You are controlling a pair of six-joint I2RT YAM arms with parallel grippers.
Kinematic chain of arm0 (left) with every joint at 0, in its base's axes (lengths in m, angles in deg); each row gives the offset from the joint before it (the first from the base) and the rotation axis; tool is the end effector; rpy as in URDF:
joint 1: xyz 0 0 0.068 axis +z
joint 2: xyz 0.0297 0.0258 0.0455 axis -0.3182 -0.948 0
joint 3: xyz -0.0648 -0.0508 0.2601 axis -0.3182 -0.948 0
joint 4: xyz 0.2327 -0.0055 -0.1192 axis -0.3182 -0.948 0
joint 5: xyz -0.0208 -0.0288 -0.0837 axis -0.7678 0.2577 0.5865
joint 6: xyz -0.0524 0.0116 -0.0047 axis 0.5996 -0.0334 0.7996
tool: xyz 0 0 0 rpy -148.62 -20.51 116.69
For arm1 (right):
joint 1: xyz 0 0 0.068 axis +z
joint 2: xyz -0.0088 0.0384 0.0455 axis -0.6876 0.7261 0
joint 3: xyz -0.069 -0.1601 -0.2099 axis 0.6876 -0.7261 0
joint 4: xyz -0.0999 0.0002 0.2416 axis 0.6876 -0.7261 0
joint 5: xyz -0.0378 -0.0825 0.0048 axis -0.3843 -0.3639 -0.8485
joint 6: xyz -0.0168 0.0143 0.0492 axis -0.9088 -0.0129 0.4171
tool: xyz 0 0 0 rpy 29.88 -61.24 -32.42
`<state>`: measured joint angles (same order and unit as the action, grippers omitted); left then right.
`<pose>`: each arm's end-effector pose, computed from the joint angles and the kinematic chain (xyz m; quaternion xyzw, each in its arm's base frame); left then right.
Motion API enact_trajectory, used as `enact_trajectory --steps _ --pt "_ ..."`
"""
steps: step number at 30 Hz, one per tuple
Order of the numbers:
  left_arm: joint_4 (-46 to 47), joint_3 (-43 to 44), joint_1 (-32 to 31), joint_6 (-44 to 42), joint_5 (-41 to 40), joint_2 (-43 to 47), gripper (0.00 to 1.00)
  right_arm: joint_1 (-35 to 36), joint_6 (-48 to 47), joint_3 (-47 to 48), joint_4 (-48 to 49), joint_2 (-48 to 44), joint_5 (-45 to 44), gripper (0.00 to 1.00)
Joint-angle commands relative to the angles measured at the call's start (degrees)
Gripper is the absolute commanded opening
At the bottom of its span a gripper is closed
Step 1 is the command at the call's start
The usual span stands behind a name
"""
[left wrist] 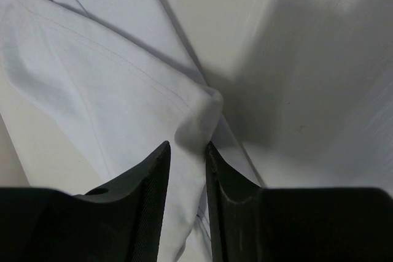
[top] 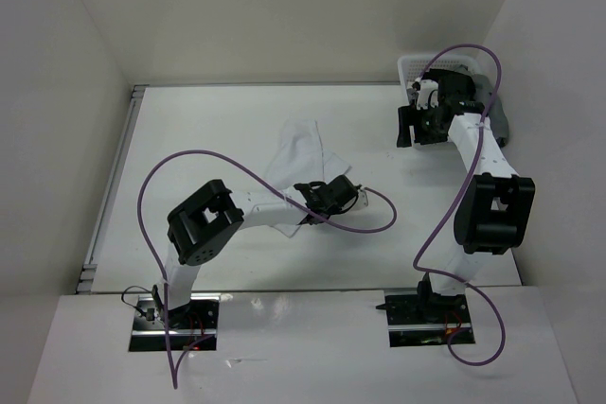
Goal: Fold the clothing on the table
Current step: Flatten the skirt out
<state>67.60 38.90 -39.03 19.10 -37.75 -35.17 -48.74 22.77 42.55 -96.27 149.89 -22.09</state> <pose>0.2414 -0.3483 0.1620 0.5384 0.7536 0.1364 0.3516 0.3660 -0.0241 0.2833 -0.1086 0.9407 0.0823 0.3108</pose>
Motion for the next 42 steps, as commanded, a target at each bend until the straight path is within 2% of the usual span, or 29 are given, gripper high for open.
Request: enact_trajectory --steps 1,6,12,14,18,28,42 --pt "0.1 1.5 -0.2 -1.1 0.6 -1.1 0.36 -0.3 0.1 1.3 0.0 -2.0 0.5 0.80" --pt "0.1 1.5 -0.2 -1.1 0.6 -1.1 0.32 -0.3 0.1 1.3 0.0 -2.0 0.5 0.80" --pt "0.1 2.0 -0.2 -0.6 0.6 -1.1 0.16 -0.3 0.1 1.3 0.0 -2.0 0.5 0.80" --pt "-0.6 3.3 1.0 0.1 0.6 -1.1 0.10 -0.3 0.1 1.3 0.0 -2.0 1.1 0.80" --pt "-4.4 7.6 4.8 4.1 3.9 -1.1 0.04 -0.3 0.1 2.4 0.0 -1.3 1.7 0.80" --pt "-9.7 12.5 15.6 8.7 10.2 4.6 0.04 0.3 0.1 7.5 -1.7 2.5 4.8 0.80" --pt "-10.3 6.6 30.0 11.7 17.2 15.4 0.04 5.6 -0.5 12.9 -4.5 8.2 4.1 0.77"
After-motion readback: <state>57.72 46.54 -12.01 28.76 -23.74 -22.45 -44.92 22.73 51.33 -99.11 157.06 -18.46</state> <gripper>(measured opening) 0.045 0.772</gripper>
